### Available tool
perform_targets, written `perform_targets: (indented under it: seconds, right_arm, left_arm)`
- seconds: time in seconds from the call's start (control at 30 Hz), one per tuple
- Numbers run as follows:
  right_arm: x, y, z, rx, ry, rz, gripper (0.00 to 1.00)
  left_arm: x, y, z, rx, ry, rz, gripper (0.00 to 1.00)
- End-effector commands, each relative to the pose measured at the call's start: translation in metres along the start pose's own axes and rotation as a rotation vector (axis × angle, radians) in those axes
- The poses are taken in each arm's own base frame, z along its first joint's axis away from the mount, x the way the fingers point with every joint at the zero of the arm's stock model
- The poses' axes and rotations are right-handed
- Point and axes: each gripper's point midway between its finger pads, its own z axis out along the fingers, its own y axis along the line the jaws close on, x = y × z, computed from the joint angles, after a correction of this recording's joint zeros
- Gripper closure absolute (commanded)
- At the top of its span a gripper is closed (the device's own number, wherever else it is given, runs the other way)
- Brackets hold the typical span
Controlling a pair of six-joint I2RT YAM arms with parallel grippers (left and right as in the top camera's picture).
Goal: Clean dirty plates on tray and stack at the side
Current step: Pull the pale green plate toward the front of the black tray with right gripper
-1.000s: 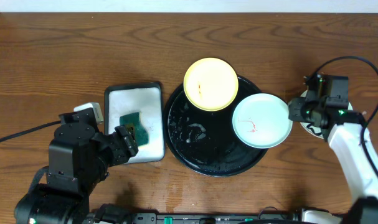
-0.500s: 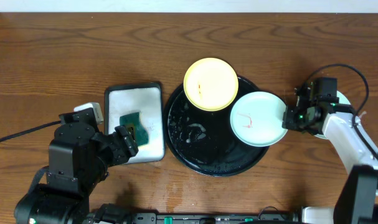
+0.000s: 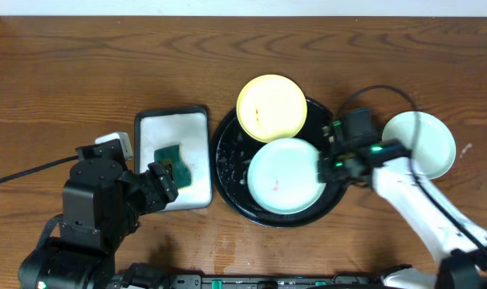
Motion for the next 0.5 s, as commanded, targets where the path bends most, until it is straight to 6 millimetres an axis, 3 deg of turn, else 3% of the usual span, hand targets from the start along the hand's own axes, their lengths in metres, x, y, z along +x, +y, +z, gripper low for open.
perform_targets:
  seconds: [0.0, 0.17, 0.33, 0.47]
  right_arm:
    - [0.017, -0.003, 0.027, 0.147, 0.032, 0.183, 0.99]
    - [0.013, -0.002, 0.045, 0.203, 0.0, 0.201, 0.99]
    - [-0.014, -0.002, 0.033, 0.19, -0.033, -0.077, 0.68]
    - [-0.025, 0.004, 0.012, 0.17, -0.002, -0.236, 0.62]
  left_arm:
    - [-0.003, -0.002, -0.003, 0.011, -0.008, 0.001, 0.2]
    - [-0.003, -0.002, -0.003, 0.01, -0.009, 0.001, 0.2]
    - [-0.003, -0.002, -0.003, 0.01, -0.009, 0.001, 0.2]
    - [-0.003, -0.003, -0.003, 0.015, -0.007, -0.007, 0.2]
